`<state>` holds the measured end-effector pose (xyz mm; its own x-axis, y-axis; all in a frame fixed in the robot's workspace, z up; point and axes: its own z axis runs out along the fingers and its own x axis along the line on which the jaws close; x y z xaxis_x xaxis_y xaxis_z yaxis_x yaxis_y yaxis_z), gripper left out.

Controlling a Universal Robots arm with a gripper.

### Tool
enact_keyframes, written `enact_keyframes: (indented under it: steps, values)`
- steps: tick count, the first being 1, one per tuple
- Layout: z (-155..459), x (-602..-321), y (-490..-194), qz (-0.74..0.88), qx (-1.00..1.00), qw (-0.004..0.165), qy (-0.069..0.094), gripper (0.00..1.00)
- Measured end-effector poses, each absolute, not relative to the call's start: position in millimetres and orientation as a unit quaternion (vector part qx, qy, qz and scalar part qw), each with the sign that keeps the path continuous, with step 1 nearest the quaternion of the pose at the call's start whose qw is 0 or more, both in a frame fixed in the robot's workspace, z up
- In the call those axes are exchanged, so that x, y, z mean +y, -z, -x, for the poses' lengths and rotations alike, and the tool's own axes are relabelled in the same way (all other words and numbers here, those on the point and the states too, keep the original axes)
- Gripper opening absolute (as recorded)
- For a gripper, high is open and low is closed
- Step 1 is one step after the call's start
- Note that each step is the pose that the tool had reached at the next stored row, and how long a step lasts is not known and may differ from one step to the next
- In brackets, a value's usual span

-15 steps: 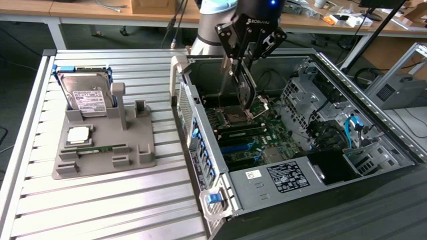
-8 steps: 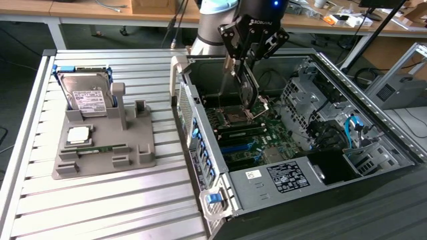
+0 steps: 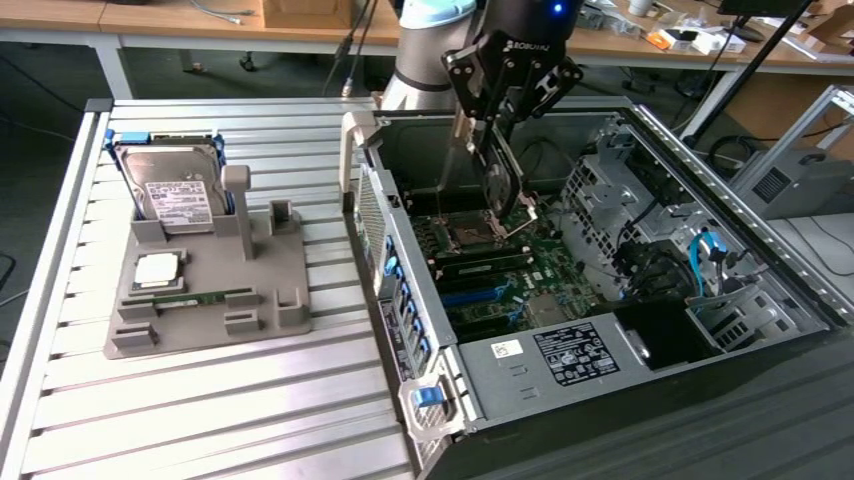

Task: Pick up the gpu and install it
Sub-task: 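Pick up the gpu and move the gpu toward the slot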

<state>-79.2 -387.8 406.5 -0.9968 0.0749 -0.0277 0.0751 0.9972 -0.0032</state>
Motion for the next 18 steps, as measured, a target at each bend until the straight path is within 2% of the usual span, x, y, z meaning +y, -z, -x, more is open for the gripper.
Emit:
enact_keyframes:
  steps: [18]
  values:
    - [65.6,-387.8,-403.9,-0.038,0.999,0.014,0.002,0.27]
